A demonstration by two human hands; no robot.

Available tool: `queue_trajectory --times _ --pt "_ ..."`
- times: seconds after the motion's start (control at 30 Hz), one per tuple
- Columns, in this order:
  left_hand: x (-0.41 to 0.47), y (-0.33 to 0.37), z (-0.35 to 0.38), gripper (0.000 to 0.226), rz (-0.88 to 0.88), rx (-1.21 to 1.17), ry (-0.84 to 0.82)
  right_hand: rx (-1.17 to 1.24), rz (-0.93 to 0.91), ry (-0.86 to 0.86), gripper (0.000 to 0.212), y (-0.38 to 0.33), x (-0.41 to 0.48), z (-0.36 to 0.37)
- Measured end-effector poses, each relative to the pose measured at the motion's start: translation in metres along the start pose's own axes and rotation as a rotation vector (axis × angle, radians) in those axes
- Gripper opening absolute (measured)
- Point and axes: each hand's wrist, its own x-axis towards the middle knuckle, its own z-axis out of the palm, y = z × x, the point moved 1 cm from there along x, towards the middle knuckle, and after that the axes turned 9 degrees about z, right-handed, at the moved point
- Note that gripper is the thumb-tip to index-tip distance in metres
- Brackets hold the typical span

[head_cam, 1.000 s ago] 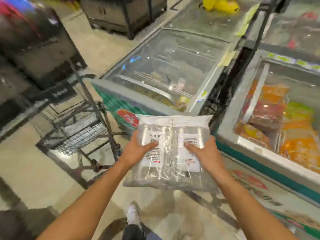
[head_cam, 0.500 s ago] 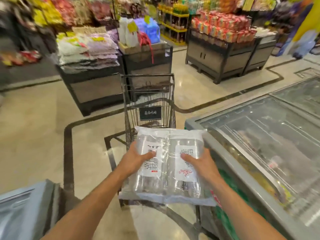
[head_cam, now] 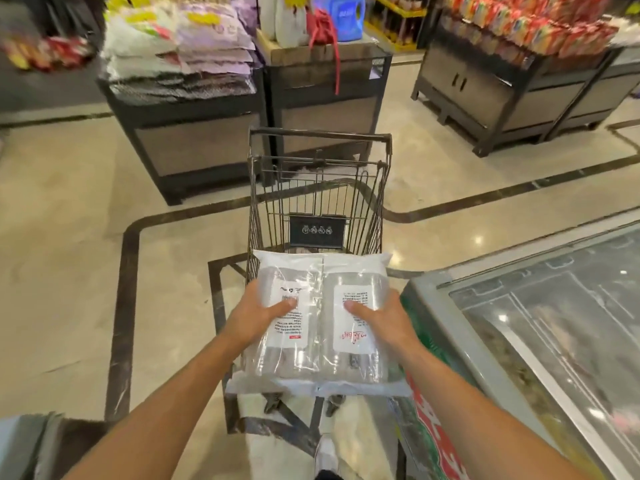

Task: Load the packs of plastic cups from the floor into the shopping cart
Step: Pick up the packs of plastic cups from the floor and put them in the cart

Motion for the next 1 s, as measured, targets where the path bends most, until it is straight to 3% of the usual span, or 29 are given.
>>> queue_trajectory --times 0.07,0.13,0.23,0.33,0.47,0.53,0.67,0.8,0.93,1.0 --pt "0.051 -0.039 -0.002 0.093 -0.059 -0.004 0.017 -0.025 0.040 -0.005 0.089 -0.006 0.050 0.013" --pt "0.094 -0.058 0.002 0.087 -0.068 0.020 0.040 -0.034 0.045 -0.003 0.081 -0.010 0.103 0.029" --pt "0.161 -0.098 0.008 0.068 -0.066 0.025 0.072 0.025 0.053 0.012 0.082 -0.005 0.188 0.061" --pt "0.227 -0.154 0.020 0.084 -0.088 0.031 0.065 0.017 0.099 0.073 0.091 0.008 0.264 0.088" --pt "0.306 -0.249 0.041 0.095 -0.129 0.053 0.068 0.019 0.152 0.130 0.086 0.041 0.353 0.121" --pt "0.320 -0.264 0.055 0.093 -0.141 0.051 0.086 -0.018 0.192 0.171 0.094 0.059 0.382 0.134" --pt "0.341 -0.305 0.078 0.093 -0.182 0.032 0.045 -0.101 0.248 0.192 0.082 0.096 0.435 0.152" --pt "0.366 -0.341 0.102 0.101 -0.205 0.165 0.047 -0.145 0.248 0.270 0.083 0.121 0.468 0.161" --pt "0.379 -0.364 0.119 0.109 -0.291 0.261 0.059 -0.253 0.277 0.316 0.102 0.142 0.485 0.168" --pt "0.381 -0.369 0.119 0.104 -0.315 0.277 0.066 -0.262 0.277 0.317 0.097 0.140 0.483 0.168"
